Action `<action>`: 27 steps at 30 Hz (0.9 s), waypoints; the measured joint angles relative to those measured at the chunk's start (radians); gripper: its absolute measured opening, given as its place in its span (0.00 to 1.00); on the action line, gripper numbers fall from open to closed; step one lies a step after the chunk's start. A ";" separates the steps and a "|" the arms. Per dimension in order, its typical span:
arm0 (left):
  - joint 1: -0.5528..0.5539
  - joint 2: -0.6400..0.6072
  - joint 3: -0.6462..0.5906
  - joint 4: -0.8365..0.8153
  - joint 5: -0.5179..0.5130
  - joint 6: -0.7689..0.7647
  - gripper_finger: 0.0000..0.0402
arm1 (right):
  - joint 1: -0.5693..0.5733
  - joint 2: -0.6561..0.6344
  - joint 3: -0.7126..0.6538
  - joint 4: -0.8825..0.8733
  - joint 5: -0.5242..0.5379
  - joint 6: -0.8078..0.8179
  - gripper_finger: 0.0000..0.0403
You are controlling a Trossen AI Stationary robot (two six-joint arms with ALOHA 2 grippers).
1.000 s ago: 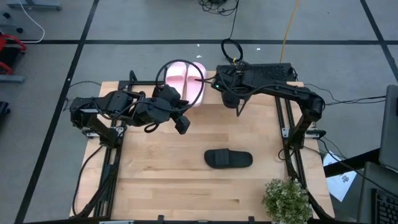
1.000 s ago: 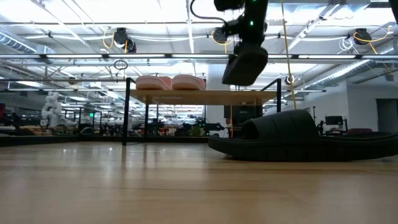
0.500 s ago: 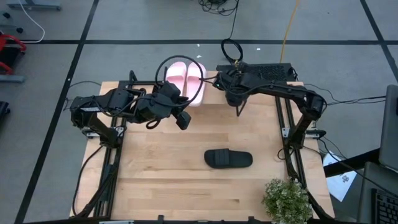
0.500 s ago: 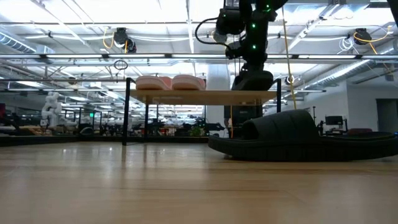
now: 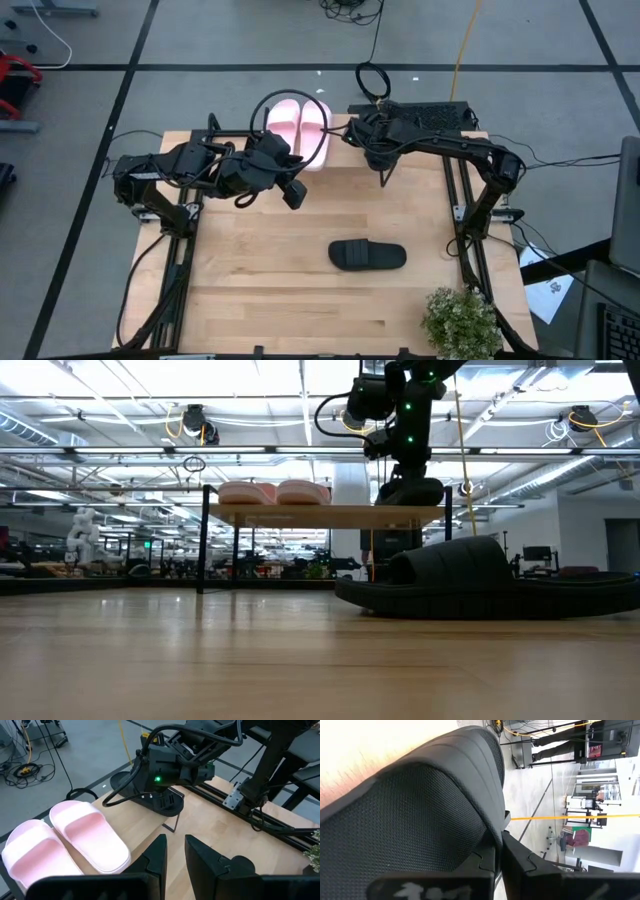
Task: Pick and place slides into the shelf
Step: Put the top black slides on the shelf
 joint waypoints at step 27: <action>0.000 0.000 0.000 0.000 0.001 0.007 0.16 | 0.002 0.000 0.000 -0.056 -0.051 0.044 0.05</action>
